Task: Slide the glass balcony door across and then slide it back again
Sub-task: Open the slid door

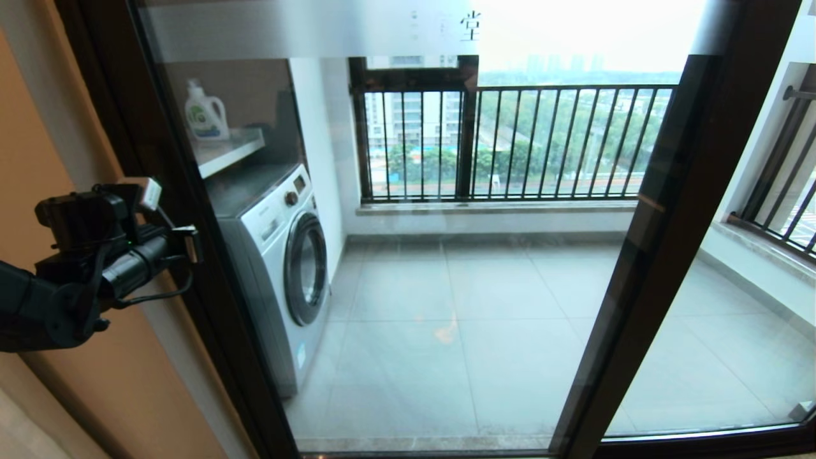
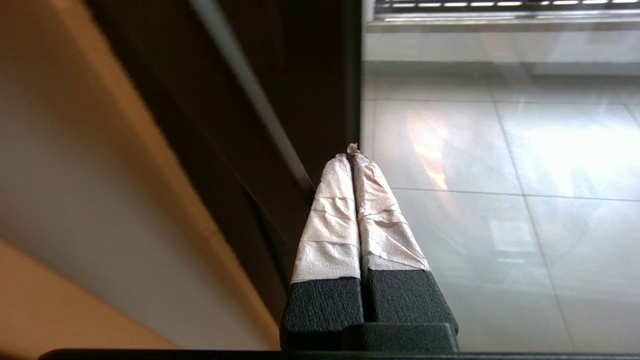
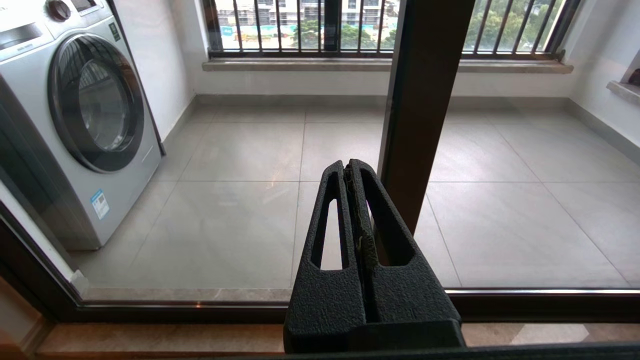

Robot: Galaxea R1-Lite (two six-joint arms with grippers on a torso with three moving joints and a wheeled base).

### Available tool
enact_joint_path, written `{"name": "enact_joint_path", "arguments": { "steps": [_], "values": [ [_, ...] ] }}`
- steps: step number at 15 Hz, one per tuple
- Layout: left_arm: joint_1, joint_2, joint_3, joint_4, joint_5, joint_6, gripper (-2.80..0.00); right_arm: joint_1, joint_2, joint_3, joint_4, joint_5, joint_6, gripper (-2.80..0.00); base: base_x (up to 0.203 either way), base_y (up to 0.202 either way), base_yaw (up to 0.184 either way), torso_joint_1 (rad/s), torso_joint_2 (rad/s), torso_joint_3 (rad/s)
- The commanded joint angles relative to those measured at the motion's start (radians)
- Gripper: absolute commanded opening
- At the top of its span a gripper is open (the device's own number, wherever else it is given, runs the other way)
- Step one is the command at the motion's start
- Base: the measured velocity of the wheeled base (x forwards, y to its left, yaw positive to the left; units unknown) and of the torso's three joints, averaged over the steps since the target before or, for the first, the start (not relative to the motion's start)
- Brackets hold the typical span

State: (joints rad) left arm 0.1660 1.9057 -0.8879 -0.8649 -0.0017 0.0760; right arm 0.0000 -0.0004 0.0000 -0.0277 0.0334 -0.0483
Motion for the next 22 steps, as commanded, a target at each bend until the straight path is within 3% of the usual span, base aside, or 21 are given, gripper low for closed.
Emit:
{"name": "enact_joint_path", "arguments": {
  "steps": [1, 11, 22],
  "values": [
    [0.018, 0.015, 0.002, -0.006, 0.002, 0.001, -2.80, 0.000, 0.000, 0.012, -0.001, 0.000, -0.001, -2.80, 0.000, 0.000, 0.000, 0.000, 0.00, 0.000],
    [0.061, 0.021, 0.015, -0.063, -0.014, 0.002, -2.80, 0.000, -0.001, 0.012, -0.001, 0.000, -0.001, -2.80, 0.000, 0.000, 0.000, 0.000, 0.00, 0.000],
    [0.060, -0.165, 0.191, -0.065, -0.068, -0.005, -2.80, 0.000, 0.000, 0.012, -0.001, 0.000, -0.001, -2.80, 0.000, 0.000, 0.000, 0.000, 0.00, 0.000]
  ]
}}
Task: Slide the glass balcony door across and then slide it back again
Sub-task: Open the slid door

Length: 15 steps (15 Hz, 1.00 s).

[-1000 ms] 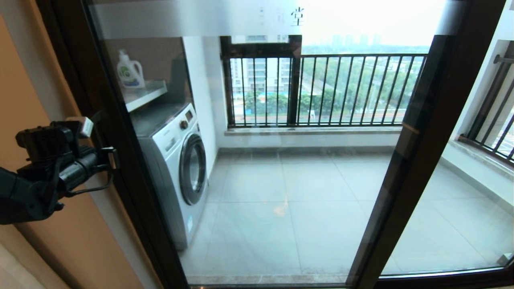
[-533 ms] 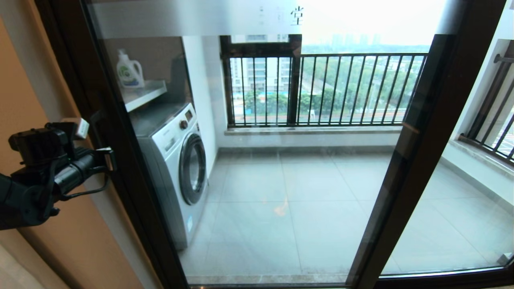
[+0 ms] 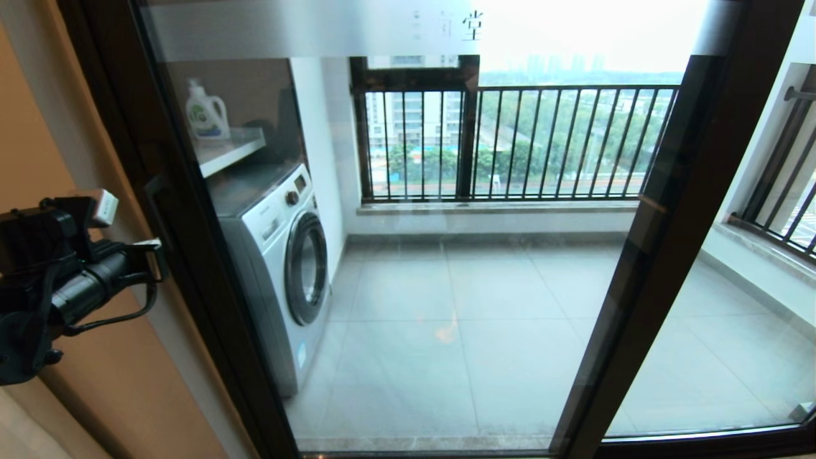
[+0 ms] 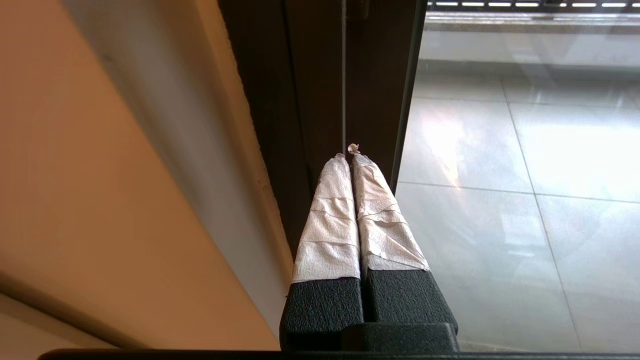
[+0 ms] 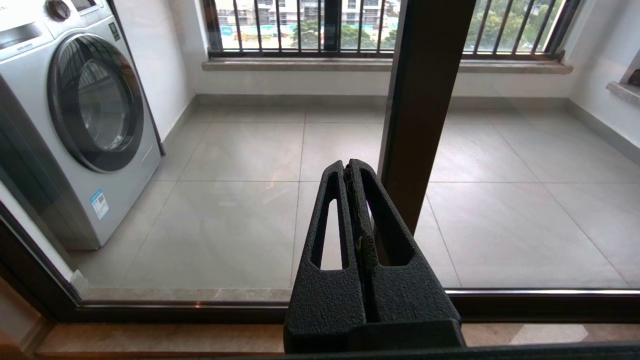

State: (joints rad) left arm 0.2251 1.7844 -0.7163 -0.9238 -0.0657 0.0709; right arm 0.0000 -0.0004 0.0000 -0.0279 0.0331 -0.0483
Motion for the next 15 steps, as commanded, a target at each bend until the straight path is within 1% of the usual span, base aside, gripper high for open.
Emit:
{"name": "enact_joint_path", "arguments": {
  "steps": [1, 4, 6, 8, 11, 13, 15],
  "values": [
    [0.003, -0.062, 0.022, -0.006, -0.007, -0.003, -2.80, 0.000, 0.000, 0.012, -0.001, 0.001, -0.001, -2.80, 0.000, 0.000, 0.000, 0.000, 0.00, 0.000],
    [0.030, -0.097, -0.005, -0.004, -0.017, -0.003, -2.80, 0.000, 0.000, 0.012, -0.001, 0.001, -0.001, -2.80, 0.000, 0.000, 0.000, 0.000, 0.00, 0.000],
    [0.050, -0.089, -0.041, -0.004, -0.019, -0.009, -2.80, 0.000, -0.001, 0.012, -0.001, 0.001, -0.001, -2.80, 0.000, 0.000, 0.000, 0.000, 0.00, 0.000],
    [0.065, -0.053, -0.091, -0.004, -0.017, -0.009, -2.80, 0.000, 0.000, 0.012, 0.000, 0.001, -0.001, -2.80, 0.000, 0.000, 0.000, 0.000, 0.00, 0.000],
    [0.066, -0.008, -0.161, -0.001, -0.017, -0.010, -2.80, 0.000, 0.000, 0.012, -0.001, 0.001, -0.001, -2.80, 0.000, 0.000, 0.000, 0.000, 0.00, 0.000],
    [0.065, 0.044, -0.192, 0.005, -0.015, -0.005, -2.80, 0.000, -0.001, 0.012, -0.001, 0.001, -0.001, -2.80, 0.000, 0.000, 0.000, 0.000, 0.00, 0.000],
    [0.065, 0.110, -0.253, 0.005, -0.009, -0.002, -2.80, 0.000, 0.000, 0.012, -0.001, 0.001, -0.001, -2.80, 0.000, 0.000, 0.000, 0.000, 0.00, 0.000]
  ]
}}
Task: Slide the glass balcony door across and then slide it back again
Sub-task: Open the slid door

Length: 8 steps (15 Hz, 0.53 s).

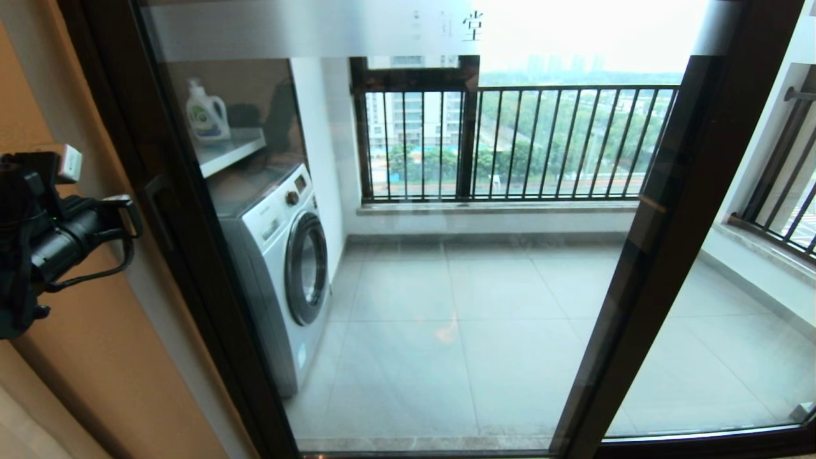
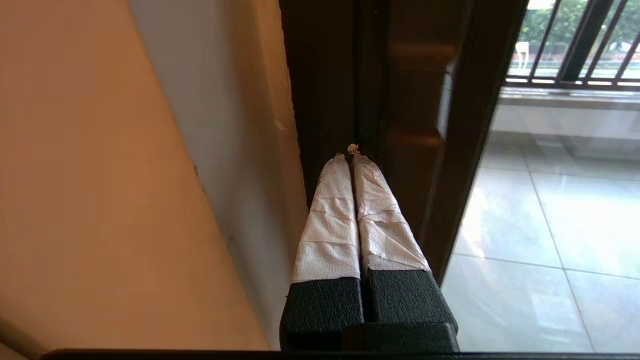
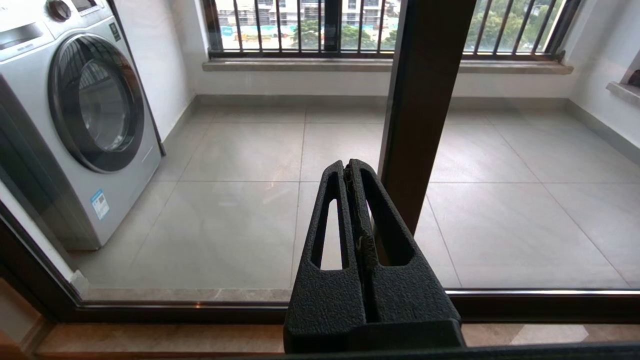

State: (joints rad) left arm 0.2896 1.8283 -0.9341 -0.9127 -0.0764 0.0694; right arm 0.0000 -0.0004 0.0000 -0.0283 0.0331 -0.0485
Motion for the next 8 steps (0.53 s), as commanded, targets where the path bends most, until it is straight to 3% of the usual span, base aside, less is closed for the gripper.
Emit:
{"name": "enact_joint_path", "arguments": {
  "steps": [1, 5, 8],
  "values": [
    [0.001, 0.095, -0.066, -0.006, 0.005, 0.000, -2.80, 0.000, -0.001, 0.012, -0.001, 0.001, -0.001, -2.80, 0.000, 0.000, 0.000, 0.000, 0.00, 0.000],
    [0.000, 0.166, -0.178, -0.004, 0.006, 0.001, -2.80, 0.000, 0.000, 0.012, 0.001, 0.001, -0.001, -2.80, 0.000, 0.000, 0.000, 0.000, 0.00, 0.000],
    [-0.024, 0.154, -0.169, -0.007, 0.004, 0.001, -2.80, 0.000, -0.001, 0.012, 0.001, 0.001, -0.001, -2.80, 0.000, 0.000, 0.000, 0.000, 0.00, 0.000]
  ]
}}
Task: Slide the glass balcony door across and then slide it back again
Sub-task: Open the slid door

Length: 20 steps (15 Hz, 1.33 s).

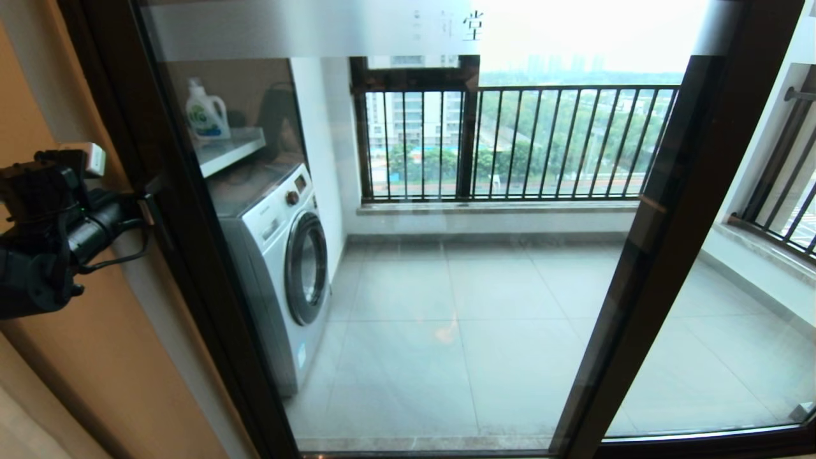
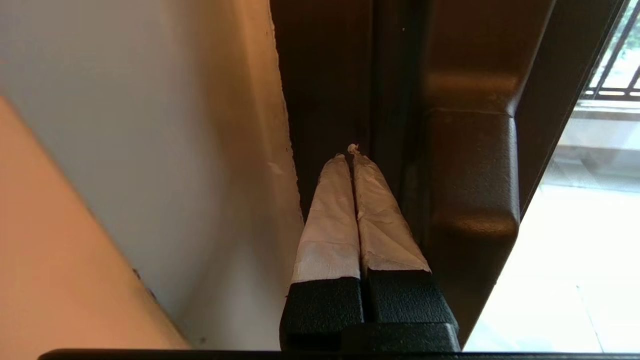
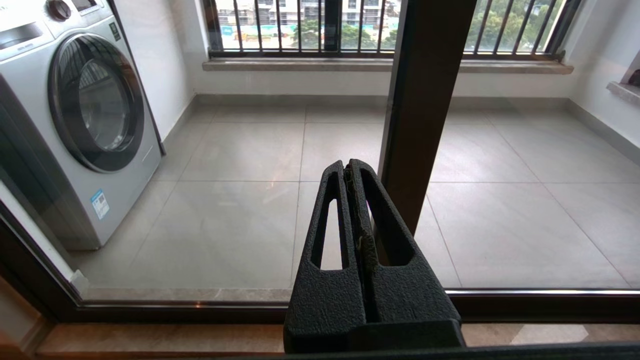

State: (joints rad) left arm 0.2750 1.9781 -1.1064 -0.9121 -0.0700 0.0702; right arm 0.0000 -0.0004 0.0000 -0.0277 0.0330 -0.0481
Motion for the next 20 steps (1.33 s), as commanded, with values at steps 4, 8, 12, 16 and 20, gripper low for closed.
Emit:
{"name": "enact_joint_path", "arguments": {
  "steps": [4, 8, 12, 16, 20],
  "values": [
    [-0.048, 0.004, 0.002, -0.011, -0.001, -0.003, -2.80, 0.000, 0.000, 0.012, -0.001, 0.001, -0.001, -2.80, 0.000, 0.000, 0.000, 0.000, 0.00, 0.000],
    [-0.083, -0.010, 0.003, -0.011, 0.007, -0.003, -2.80, 0.000, -0.001, 0.012, 0.000, 0.001, -0.001, -2.80, 0.000, 0.000, 0.000, 0.000, 0.00, 0.000],
    [-0.111, -0.015, 0.019, -0.011, 0.025, -0.004, -2.80, 0.000, 0.000, 0.012, 0.000, 0.001, -0.001, -2.80, 0.000, 0.000, 0.000, 0.000, 0.00, 0.000],
    [-0.138, -0.023, 0.016, -0.011, 0.035, -0.004, -2.80, 0.000, -0.001, 0.012, 0.000, 0.001, -0.001, -2.80, 0.000, 0.000, 0.000, 0.000, 0.00, 0.000],
    [-0.154, -0.027, 0.019, -0.011, 0.041, -0.004, -2.80, 0.000, 0.000, 0.012, -0.001, 0.001, -0.001, -2.80, 0.000, 0.000, 0.000, 0.000, 0.00, 0.000]
  ]
}}
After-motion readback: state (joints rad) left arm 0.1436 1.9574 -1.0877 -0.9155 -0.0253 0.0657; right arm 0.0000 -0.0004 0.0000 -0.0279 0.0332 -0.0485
